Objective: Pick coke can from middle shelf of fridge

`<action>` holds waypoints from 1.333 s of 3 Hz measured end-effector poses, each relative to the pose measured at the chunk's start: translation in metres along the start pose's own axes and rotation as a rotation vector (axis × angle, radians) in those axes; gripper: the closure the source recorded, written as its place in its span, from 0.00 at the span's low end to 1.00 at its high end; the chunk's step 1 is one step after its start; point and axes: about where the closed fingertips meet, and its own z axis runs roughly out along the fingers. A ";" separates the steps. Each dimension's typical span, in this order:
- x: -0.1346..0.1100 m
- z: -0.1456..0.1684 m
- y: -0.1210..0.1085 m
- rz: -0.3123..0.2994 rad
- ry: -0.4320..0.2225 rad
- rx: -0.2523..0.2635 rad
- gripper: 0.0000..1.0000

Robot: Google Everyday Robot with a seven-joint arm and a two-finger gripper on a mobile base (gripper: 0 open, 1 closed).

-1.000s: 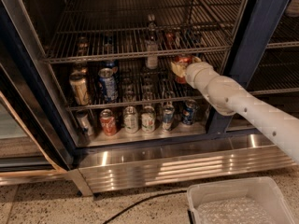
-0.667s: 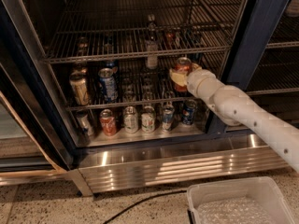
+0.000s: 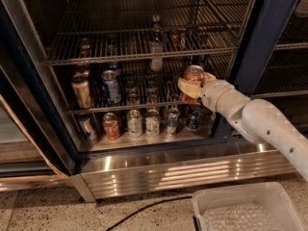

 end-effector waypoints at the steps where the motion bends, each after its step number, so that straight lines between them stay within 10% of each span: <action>1: -0.019 -0.023 0.016 0.027 -0.025 -0.064 1.00; 4: -0.144 -0.071 0.028 -0.151 -0.077 -0.089 1.00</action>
Offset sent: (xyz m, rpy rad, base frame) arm -0.0929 -0.0016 0.0904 -0.0099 -0.0851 0.1716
